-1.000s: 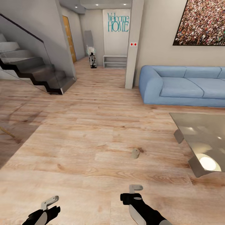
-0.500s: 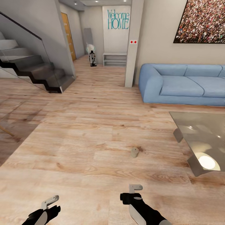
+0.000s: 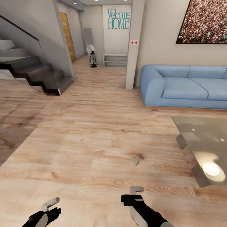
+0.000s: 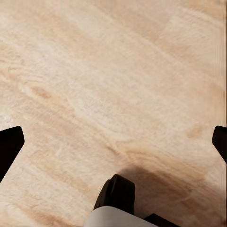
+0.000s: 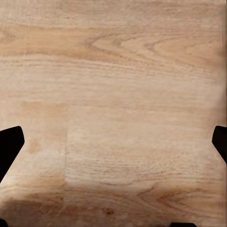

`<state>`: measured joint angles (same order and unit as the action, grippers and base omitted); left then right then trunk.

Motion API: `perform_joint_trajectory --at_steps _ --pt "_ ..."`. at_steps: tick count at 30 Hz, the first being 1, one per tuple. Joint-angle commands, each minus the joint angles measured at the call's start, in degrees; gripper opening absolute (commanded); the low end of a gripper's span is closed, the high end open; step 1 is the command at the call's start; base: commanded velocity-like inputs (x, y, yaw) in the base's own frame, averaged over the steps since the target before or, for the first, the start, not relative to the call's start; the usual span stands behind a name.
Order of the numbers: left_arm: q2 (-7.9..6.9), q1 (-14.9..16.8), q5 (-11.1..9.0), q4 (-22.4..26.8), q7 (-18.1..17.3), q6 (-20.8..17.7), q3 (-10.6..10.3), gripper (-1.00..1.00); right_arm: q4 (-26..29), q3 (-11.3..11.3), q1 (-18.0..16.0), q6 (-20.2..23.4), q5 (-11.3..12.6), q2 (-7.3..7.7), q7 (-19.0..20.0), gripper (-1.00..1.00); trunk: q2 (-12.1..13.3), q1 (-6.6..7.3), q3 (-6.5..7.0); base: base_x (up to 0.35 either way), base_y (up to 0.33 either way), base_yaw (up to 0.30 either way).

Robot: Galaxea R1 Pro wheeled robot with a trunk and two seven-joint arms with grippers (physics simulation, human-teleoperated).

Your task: Place each of the two pumpkins and all three candles from the living room inside a cabinet in the living room (use any cabinet), then make sure every cabinet is closed, and position the cauldron so it is next to a table in the living room.

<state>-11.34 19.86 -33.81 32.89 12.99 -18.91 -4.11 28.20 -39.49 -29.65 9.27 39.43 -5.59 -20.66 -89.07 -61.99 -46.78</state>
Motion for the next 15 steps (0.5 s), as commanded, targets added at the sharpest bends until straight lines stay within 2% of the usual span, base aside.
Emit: perform_joint_trajectory --at_steps 1,5,8,10,12,15 --pt "-0.09 0.0 -0.6 0.3 0.6 -0.2 -0.4 1.0 0.1 -0.4 -0.1 0.2 0.3 0.05 -0.5 1.0 0.0 -0.03 -0.05 0.305 -0.164 0.0" --pt "-0.09 0.1 -0.6 0.9 0.6 -0.4 -0.6 1.0 0.4 -0.4 -0.1 0.3 0.3 0.05 -0.5 1.0 0.0 -0.03 -0.05 0.302 -0.165 0.0" --pt "-0.14 0.2 -0.9 6.5 0.7 -1.5 -0.7 1.0 0.6 -0.3 -0.1 0.8 0.4 0.05 -0.5 1.0 0.0 -0.03 -0.05 0.301 -0.157 0.0" --pt "-0.34 0.2 -0.9 12.3 1.0 -5.2 -0.6 1.0 0.7 -0.3 -0.1 2.3 0.2 0.0 -0.8 1.0 0.0 -0.03 -0.05 0.301 -0.139 0.0" --pt "-0.6 1.3 -0.8 16.5 1.2 -9.9 -0.5 1.0 1.5 -0.2 -0.2 6.8 -0.1 -0.25 -1.0 1.0 0.0 -0.03 -0.05 0.301 -0.133 0.0" --pt "-0.54 3.6 -0.4 18.3 1.3 -12.1 -0.5 1.0 3.2 0.2 -0.6 10.9 0.1 -0.28 -1.2 1.0 0.0 -0.03 -0.05 0.301 -0.131 0.0"
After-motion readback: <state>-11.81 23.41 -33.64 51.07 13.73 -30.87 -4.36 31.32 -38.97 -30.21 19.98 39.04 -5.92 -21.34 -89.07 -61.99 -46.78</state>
